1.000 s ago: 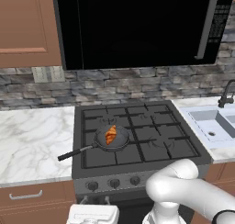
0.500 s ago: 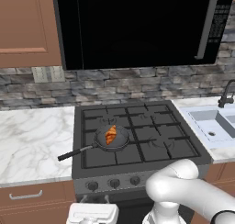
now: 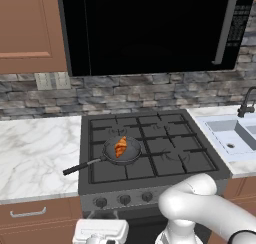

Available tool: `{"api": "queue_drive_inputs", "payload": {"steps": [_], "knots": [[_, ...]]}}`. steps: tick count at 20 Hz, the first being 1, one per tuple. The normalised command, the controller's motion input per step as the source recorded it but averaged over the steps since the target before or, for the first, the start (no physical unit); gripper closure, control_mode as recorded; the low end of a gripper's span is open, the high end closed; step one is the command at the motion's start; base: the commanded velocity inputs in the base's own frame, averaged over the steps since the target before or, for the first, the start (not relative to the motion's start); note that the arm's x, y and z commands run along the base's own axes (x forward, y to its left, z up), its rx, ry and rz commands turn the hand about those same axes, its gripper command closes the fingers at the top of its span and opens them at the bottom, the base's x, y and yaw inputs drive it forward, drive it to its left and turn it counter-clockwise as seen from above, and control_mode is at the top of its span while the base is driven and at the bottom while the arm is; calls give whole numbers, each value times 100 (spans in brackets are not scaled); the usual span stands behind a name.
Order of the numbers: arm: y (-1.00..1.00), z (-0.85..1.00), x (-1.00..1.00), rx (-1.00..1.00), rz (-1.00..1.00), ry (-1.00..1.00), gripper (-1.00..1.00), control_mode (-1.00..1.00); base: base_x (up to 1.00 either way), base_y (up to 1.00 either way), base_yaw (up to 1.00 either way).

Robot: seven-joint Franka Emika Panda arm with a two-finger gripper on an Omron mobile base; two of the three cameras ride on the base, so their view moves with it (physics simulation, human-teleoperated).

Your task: Pick the croissant and place it on the pan. Then turn on the stove to warm the croissant.

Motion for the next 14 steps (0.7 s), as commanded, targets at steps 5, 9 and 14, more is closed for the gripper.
{"api": "queue_drive_inputs", "payload": {"steps": [5, 9, 14], "knots": [[0, -13, 15, 0, 0, 0, -100, -100, 0, 0, 0], [0, -19, 18, 0, 0, 0, -100, -100, 0, 0, 0], [0, -26, 17, 0, 0, 0, -100, -100, 0, 0, 0]]}}
